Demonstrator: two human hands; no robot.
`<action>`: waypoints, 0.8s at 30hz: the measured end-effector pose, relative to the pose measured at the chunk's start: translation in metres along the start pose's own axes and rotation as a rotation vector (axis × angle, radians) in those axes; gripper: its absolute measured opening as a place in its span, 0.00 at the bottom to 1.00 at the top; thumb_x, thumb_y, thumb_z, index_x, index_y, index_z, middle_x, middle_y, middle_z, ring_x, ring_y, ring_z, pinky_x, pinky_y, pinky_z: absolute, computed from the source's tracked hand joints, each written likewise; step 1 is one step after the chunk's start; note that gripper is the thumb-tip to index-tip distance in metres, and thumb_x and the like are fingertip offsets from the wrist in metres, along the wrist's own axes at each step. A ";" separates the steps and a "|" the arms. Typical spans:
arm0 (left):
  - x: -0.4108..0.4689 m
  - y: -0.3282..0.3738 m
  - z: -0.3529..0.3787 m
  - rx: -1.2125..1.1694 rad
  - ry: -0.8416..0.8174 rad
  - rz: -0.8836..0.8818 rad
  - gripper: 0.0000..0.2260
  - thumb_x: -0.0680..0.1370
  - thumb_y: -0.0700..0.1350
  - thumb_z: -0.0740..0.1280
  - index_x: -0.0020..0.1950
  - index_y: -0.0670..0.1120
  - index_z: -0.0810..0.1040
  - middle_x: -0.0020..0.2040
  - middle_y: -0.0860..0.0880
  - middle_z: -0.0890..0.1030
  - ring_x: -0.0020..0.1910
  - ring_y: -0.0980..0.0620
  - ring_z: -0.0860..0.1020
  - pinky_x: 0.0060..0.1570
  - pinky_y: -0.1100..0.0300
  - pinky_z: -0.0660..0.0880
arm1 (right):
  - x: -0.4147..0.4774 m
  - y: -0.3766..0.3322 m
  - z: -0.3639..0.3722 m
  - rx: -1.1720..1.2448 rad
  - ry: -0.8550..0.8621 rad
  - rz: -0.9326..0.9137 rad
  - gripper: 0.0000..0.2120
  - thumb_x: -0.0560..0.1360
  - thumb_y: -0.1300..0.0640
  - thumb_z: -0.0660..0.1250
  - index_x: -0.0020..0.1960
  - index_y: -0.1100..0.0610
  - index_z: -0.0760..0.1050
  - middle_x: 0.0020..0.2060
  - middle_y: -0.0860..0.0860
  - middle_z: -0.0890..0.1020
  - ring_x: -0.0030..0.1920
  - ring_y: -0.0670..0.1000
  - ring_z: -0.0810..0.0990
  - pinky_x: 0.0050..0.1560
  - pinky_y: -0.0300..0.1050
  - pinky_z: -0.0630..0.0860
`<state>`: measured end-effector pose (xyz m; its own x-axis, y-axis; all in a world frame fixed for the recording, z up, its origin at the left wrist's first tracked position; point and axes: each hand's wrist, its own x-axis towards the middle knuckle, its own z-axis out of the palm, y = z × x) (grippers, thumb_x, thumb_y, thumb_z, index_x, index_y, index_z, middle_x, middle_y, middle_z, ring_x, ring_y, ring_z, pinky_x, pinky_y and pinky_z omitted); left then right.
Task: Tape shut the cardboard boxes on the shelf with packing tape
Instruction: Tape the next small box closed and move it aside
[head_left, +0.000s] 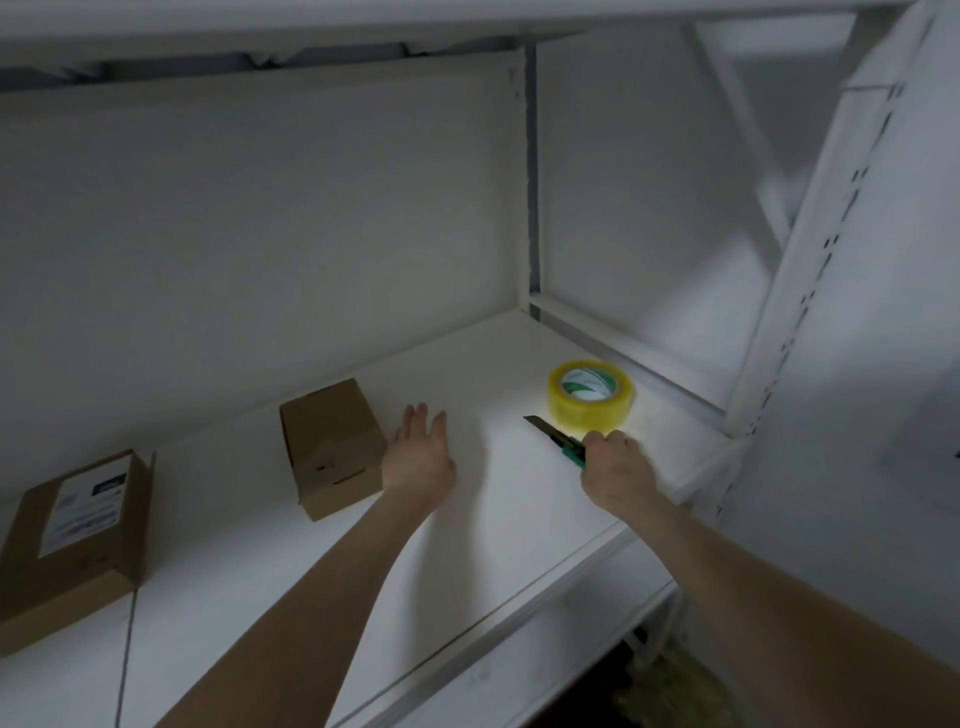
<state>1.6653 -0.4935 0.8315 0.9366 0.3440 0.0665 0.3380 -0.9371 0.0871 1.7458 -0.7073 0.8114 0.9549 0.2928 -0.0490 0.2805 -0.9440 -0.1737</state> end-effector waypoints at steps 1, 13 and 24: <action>0.001 0.009 0.003 -0.036 -0.011 0.003 0.28 0.79 0.42 0.59 0.77 0.45 0.52 0.78 0.44 0.49 0.78 0.45 0.46 0.71 0.49 0.60 | 0.002 -0.002 -0.001 0.038 -0.023 -0.023 0.15 0.80 0.58 0.59 0.65 0.60 0.67 0.62 0.59 0.72 0.62 0.58 0.72 0.56 0.48 0.72; 0.011 0.068 0.022 -0.268 -0.168 -0.001 0.24 0.78 0.57 0.61 0.71 0.47 0.65 0.65 0.43 0.66 0.56 0.40 0.76 0.55 0.51 0.74 | 0.044 -0.054 -0.013 0.463 0.063 -0.117 0.14 0.80 0.59 0.60 0.63 0.56 0.76 0.60 0.56 0.79 0.61 0.57 0.76 0.60 0.48 0.73; 0.071 0.084 0.035 -0.310 -0.121 -0.087 0.17 0.81 0.41 0.57 0.70 0.40 0.67 0.77 0.40 0.52 0.67 0.39 0.70 0.62 0.49 0.71 | 0.083 0.020 -0.021 0.002 -0.025 -0.111 0.25 0.76 0.57 0.63 0.73 0.52 0.65 0.72 0.51 0.67 0.77 0.53 0.53 0.75 0.50 0.53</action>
<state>1.7632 -0.5497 0.8084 0.9160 0.3948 -0.0713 0.3903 -0.8358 0.3861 1.8323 -0.7053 0.8241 0.9153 0.3991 -0.0540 0.3840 -0.9054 -0.1812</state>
